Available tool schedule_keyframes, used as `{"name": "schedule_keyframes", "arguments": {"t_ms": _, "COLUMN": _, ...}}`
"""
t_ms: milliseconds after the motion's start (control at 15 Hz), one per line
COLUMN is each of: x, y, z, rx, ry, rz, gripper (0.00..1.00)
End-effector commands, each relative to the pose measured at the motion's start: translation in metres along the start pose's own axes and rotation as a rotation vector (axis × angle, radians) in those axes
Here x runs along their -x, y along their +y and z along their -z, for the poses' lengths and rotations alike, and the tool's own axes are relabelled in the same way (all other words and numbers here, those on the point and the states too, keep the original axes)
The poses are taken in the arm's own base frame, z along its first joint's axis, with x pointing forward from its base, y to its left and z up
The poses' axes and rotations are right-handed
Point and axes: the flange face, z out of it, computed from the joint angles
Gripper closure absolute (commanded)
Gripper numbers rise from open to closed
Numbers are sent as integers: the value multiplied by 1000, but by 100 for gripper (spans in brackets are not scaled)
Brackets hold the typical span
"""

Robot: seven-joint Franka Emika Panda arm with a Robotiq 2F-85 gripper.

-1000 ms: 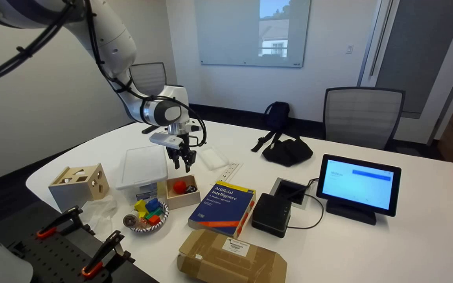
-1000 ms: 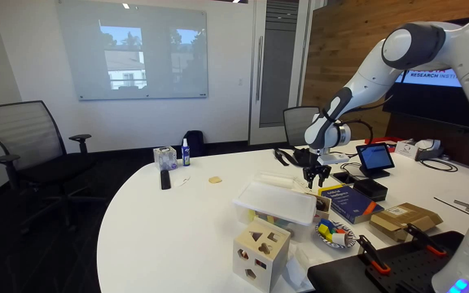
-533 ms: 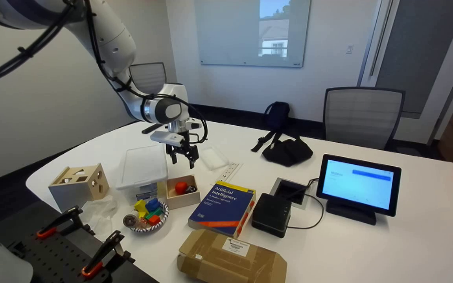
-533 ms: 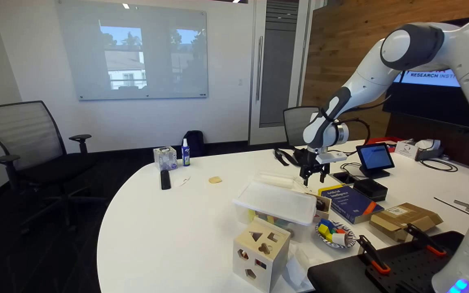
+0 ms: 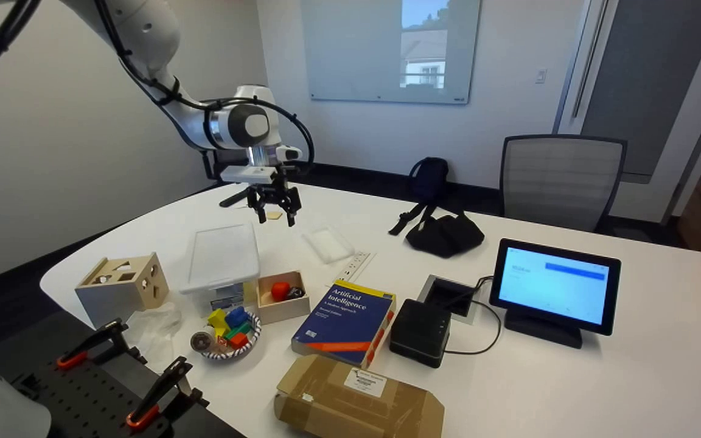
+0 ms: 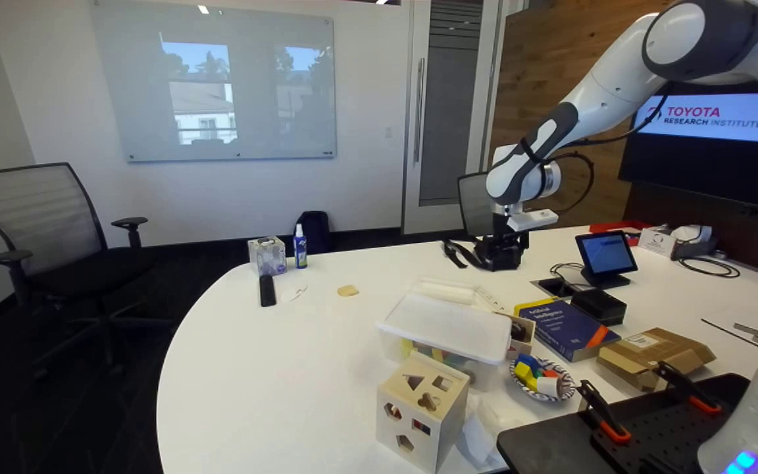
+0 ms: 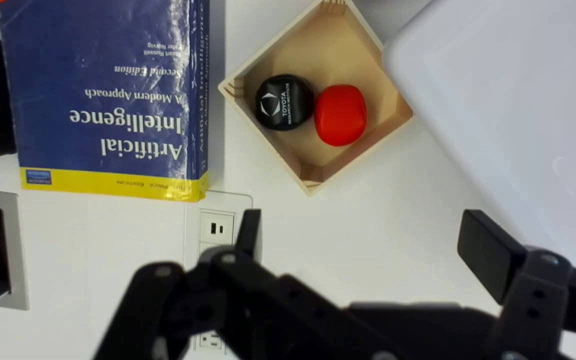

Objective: Put the orange ball in the box

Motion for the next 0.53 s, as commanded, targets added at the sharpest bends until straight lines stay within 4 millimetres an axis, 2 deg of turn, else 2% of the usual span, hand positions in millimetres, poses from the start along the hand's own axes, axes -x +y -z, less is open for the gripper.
{"name": "schedule_keyframes", "arguments": {"t_ms": 0, "x": 7, "y": -13, "z": 36, "rx": 8, "ry": -6, "rz": 21, "gripper": 0}}
{"name": "schedule_keyframes", "arguments": {"t_ms": 200, "x": 6, "y": -20, "z": 47, "rx": 8, "ry": -6, "rz": 38, "gripper": 0}}
{"name": "schedule_keyframes", "arguments": {"t_ms": 467, "x": 6, "y": -28, "z": 47, "rx": 13, "ry": -16, "rz": 51, "gripper": 0}}
